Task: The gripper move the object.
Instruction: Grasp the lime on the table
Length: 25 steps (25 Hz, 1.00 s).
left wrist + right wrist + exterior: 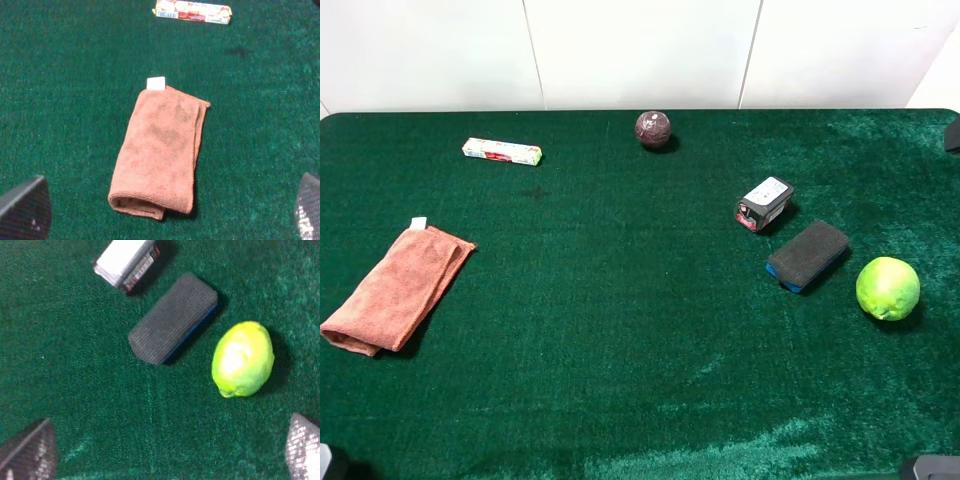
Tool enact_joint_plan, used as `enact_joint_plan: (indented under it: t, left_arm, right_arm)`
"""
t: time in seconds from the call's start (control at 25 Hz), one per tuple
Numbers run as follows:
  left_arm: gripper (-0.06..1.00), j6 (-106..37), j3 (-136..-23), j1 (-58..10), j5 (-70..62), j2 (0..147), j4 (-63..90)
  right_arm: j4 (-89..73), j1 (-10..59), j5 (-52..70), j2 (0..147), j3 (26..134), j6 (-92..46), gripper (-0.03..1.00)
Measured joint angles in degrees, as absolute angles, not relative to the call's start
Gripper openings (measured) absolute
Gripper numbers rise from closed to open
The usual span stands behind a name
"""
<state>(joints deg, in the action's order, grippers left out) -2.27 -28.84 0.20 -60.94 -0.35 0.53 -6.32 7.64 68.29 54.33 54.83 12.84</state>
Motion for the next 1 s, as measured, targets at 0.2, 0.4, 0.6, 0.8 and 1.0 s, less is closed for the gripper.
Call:
enact_joint_plan:
  t: [0.2,0.4,0.6,0.8,1.0]
  left_arm:
    - [0.99,-2.3,-28.8,0.2,-60.9,-0.3,0.5]
    - [0.99,-2.3,-28.8,0.2,-60.9,-0.3,0.5]
    - [0.99,-2.3,-28.8,0.2,-60.9,-0.3,0.5]
    - [0.99,-2.3,-28.8,0.2,-60.9,-0.3,0.5]
    - [0.99,-2.3,-28.8,0.2,-60.9,-0.3,0.4]
  right_arm:
    - [-3.9,7.6,69.3,58.0,54.8,16.0,0.70]
    - [-1.3,7.6,69.4,61.9,54.8,17.9,0.70]
    - [0.0,7.6,69.3,65.8,54.8,18.8,0.70]
    - [0.6,7.6,67.0,67.7,52.6,19.2,0.70]
    - [0.6,7.6,63.2,67.8,48.1,20.3,0.70]
